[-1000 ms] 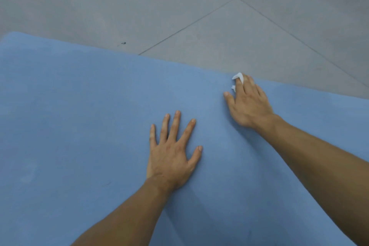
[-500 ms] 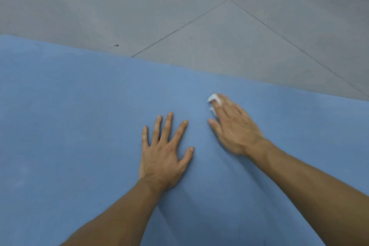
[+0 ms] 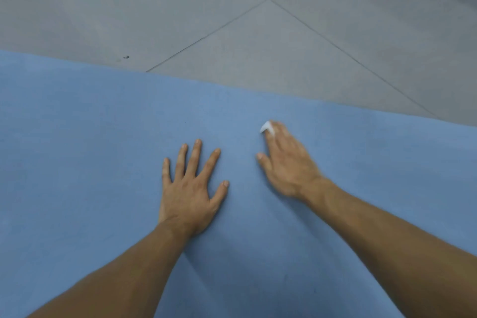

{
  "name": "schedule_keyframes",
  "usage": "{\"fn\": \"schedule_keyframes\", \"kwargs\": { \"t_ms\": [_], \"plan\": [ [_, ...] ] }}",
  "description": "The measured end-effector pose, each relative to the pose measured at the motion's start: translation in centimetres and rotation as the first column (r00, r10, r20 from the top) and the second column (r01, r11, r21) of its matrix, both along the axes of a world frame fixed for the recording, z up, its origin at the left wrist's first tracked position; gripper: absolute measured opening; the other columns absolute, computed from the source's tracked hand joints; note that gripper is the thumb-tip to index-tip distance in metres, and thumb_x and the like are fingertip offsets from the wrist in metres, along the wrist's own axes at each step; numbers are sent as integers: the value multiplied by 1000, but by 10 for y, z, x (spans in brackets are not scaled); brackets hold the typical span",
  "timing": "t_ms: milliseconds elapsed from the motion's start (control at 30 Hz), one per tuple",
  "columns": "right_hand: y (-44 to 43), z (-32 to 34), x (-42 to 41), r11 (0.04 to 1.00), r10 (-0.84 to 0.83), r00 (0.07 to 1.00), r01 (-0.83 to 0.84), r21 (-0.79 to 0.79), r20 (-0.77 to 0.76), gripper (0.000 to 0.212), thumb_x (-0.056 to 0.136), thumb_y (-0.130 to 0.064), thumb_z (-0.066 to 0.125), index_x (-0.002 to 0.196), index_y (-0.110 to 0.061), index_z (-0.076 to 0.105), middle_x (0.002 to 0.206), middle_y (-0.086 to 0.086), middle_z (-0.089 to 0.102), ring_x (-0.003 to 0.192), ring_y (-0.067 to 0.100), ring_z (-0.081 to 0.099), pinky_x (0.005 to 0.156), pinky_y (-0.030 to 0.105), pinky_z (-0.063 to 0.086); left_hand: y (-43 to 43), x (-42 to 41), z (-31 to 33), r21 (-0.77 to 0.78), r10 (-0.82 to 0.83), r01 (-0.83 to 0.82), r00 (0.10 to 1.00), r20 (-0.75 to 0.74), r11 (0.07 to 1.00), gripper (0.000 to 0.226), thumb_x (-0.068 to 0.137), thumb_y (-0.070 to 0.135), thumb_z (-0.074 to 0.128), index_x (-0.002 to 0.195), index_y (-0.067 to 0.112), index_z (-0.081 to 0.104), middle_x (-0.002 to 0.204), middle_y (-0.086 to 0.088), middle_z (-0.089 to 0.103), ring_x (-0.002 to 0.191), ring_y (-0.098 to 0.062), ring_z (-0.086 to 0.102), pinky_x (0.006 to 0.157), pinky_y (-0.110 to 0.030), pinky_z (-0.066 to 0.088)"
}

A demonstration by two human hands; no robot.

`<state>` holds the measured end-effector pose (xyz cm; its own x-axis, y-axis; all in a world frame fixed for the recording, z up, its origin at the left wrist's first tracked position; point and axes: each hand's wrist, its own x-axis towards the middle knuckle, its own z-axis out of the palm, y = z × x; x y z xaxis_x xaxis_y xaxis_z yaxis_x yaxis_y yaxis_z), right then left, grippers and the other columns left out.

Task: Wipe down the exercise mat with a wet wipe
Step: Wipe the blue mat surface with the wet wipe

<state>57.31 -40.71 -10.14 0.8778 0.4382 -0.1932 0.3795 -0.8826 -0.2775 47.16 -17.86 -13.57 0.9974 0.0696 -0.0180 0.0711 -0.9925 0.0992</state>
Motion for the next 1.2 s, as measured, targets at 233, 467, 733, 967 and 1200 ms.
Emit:
{"fn": "schedule_keyframes", "kwargs": {
  "t_ms": [233, 467, 733, 967, 1200],
  "plan": [
    [-18, 1, -57, 948, 304, 951, -297, -112, 50, 69, 106, -52, 16, 163, -14, 19, 172, 2, 10, 159, 14, 4, 128, 34, -1, 0, -1, 2, -12, 1, -1, 1000, -21, 1000, 73, 95, 72, 22, 162, 45, 9, 173, 7, -3, 159, -21, -6, 125, -58, 2],
    [-69, 12, -2, 983, -152, 984, 160, -87, 88, 51, 107, -40, 29, 152, -15, 31, 161, 1, 30, 151, 21, 25, 122, 39, 23, 0, 0, 5, -34, 2, -3, 999, -35, 999, 73, 95, 72, 22, 162, 45, 11, 173, 7, 0, 159, -22, -4, 125, -59, 3],
    [-42, 11, -43, 997, -71, 994, 69, -26, -89, 70, 108, -45, 35, 163, -10, 10, 172, 9, 4, 159, 20, 1, 128, 34, 4, 0, 0, 4, -33, 6, -8, 999, -41, 999, 73, 94, 72, 21, 161, 46, 10, 173, 8, 0, 159, -22, -4, 125, -58, 2],
    [-35, 21, -142, 978, 200, 977, -203, -41, -70, 71, 106, -52, 23, 162, -9, 22, 172, 4, 8, 158, 16, -1, 128, 35, -2, -1, 1, 6, -57, 15, -19, 998, -69, 998, 73, 94, 75, 15, 161, 49, 3, 172, 10, -6, 158, -19, -9, 125, -57, 0],
    [-89, 26, -127, 961, -223, 974, 213, -175, -40, 62, 108, -49, 22, 162, -19, 13, 172, -3, 4, 158, 12, 1, 126, 35, 5, -8, -5, 10, -88, 42, -53, 992, -122, 995, 67, 99, 67, 13, 161, 46, 5, 172, 13, -6, 158, -17, -10, 125, -55, -5]
  ]
}}
